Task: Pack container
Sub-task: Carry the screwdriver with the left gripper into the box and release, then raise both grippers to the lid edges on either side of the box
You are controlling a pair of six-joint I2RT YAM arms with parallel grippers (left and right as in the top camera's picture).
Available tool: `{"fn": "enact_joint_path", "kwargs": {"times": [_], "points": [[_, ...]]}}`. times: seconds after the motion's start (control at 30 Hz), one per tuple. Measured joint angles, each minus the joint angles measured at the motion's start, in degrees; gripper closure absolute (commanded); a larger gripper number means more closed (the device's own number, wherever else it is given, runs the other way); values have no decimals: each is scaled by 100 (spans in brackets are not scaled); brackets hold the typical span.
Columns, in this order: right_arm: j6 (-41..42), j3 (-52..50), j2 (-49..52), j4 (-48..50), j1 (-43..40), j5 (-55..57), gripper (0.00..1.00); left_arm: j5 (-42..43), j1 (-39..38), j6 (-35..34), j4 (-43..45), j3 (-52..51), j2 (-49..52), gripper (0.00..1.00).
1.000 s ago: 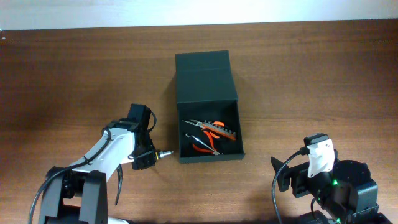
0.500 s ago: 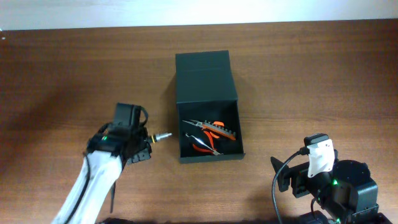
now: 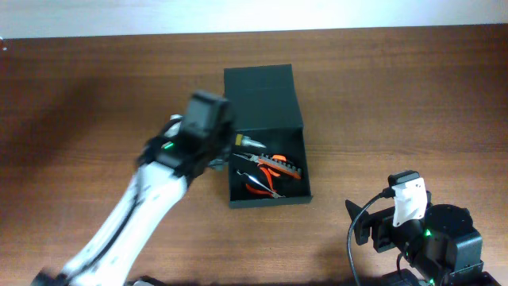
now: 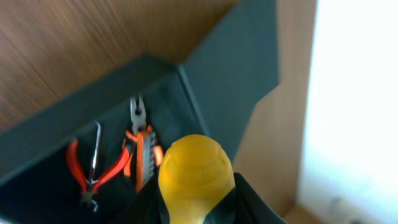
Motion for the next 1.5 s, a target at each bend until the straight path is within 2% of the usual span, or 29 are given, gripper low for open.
{"fn": "enact_joint_path", "kwargs": {"times": [0.23, 0.47, 0.57, 0.6, 0.63, 0.77, 0.8, 1.13, 1.2, 1.33, 1.5], "points": [[0, 0, 0, -2, 0, 0, 1, 507, -409, 109, -11, 227, 1550, 88], [-2, 0, 0, -2, 0, 0, 1, 791, -461, 166, 151, 229, 2223, 86], [0, 0, 0, -2, 0, 0, 1, 833, -461, 168, 168, 229, 2304, 71], [4, 0, 0, -4, 0, 0, 1, 833, -459, 168, 173, 229, 2317, 64], [2, 0, 0, -4, 0, 0, 1, 833, -459, 170, 170, 229, 2323, 50], [0, 0, 0, -2, 0, 0, 1, 857, -461, 219, 181, 240, 2326, 25], [4, 0, 0, -2, 0, 0, 1, 855, -461, 229, 181, 245, 2326, 21], [2, 0, 0, -2, 0, 0, 1, 815, -459, 378, 177, 258, 2100, 13], [2, 0, 0, -4, 0, 0, 1, 737, -461, 590, 175, 258, 1805, 0], [2, 0, 0, -2, 0, 0, 1, 433, -448, 1364, 181, 258, 796, 1], [0, 0, 0, -4, 0, 0, 1, 66, -179, 3010, 96, 293, -662, 1]]}}
